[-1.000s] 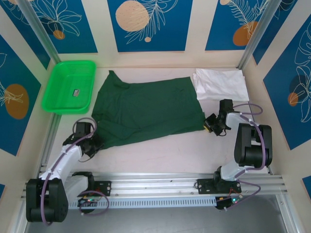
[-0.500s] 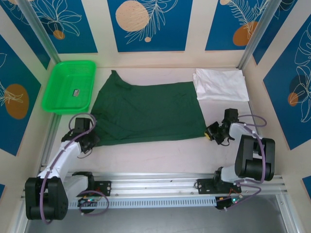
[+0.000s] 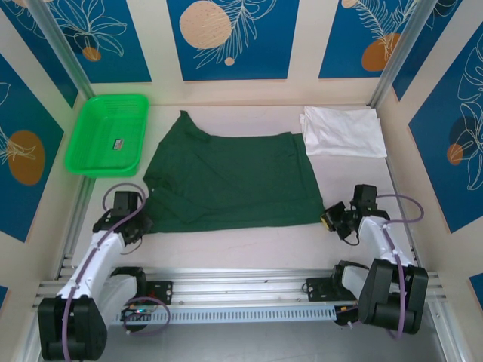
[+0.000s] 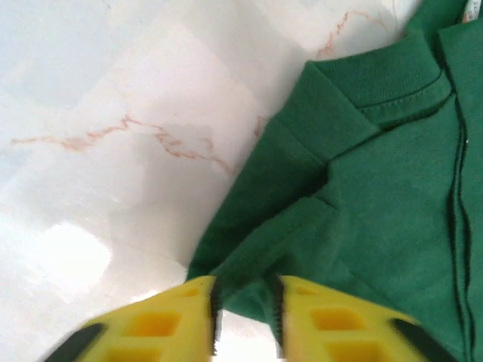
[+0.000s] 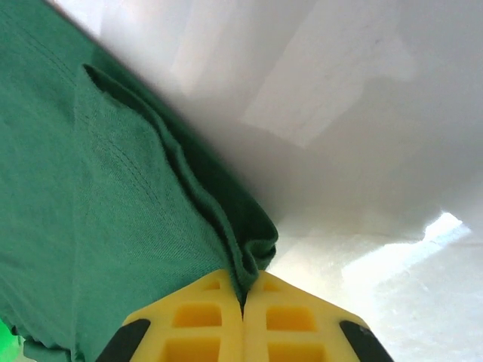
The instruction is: Fold and stack the t-shirts
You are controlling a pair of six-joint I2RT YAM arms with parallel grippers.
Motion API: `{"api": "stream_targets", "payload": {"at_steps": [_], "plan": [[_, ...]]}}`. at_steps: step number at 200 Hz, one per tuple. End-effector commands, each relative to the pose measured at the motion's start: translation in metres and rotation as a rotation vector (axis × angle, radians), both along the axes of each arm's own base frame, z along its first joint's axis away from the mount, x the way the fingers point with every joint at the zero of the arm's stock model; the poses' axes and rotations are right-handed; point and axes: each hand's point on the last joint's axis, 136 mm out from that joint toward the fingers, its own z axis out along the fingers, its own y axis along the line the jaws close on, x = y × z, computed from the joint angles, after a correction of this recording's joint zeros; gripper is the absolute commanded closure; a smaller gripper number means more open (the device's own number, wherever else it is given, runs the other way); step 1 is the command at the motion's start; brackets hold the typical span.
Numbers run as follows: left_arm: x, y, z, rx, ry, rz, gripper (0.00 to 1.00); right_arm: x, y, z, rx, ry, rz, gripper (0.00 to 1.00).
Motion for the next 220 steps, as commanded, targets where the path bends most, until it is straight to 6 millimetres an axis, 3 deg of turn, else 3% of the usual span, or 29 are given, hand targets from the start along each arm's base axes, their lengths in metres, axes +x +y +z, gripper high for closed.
{"api": "stream_targets", "payload": {"at_steps": [1,15,33,49,74,89,106,129,152,181,220], "plan": [[-0.011,0.011,0.001,0.025,0.003,0.077,0.62,-0.014,-0.005,-0.003,-0.028,0.057,-0.02,0.82],[-0.005,0.007,0.014,0.008,-0.043,0.061,0.6,-0.011,-0.008,0.003,-0.042,0.04,-0.01,0.76],[0.005,0.001,0.038,-0.002,-0.102,0.005,0.59,-0.007,-0.009,0.016,-0.061,0.006,0.002,0.59],[0.017,-0.013,0.061,-0.03,-0.161,-0.084,0.61,-0.003,-0.01,0.031,-0.104,-0.04,0.027,0.53],[0.025,-0.043,0.081,-0.059,-0.177,-0.233,0.68,0.006,0.004,0.052,-0.138,-0.109,0.103,0.53],[0.029,-0.065,0.084,-0.067,-0.182,-0.327,0.69,0.013,0.022,0.058,-0.137,-0.147,0.172,0.59],[0.033,-0.092,0.073,-0.063,-0.15,-0.424,0.72,0.017,0.04,0.054,-0.149,-0.129,0.246,0.68],[0.039,-0.109,0.043,-0.072,-0.079,-0.465,0.76,0.023,0.063,0.04,-0.142,-0.066,0.333,0.78],[0.044,-0.103,0.017,-0.033,-0.038,-0.437,0.79,0.029,0.078,0.021,-0.141,-0.003,0.386,0.83],[0.049,-0.085,-0.004,0.073,-0.002,-0.391,0.77,0.034,0.081,0.001,-0.167,0.056,0.398,0.83],[0.041,-0.067,-0.027,0.14,0.099,-0.333,0.75,0.024,0.082,-0.017,-0.187,0.127,0.395,0.79]]}}
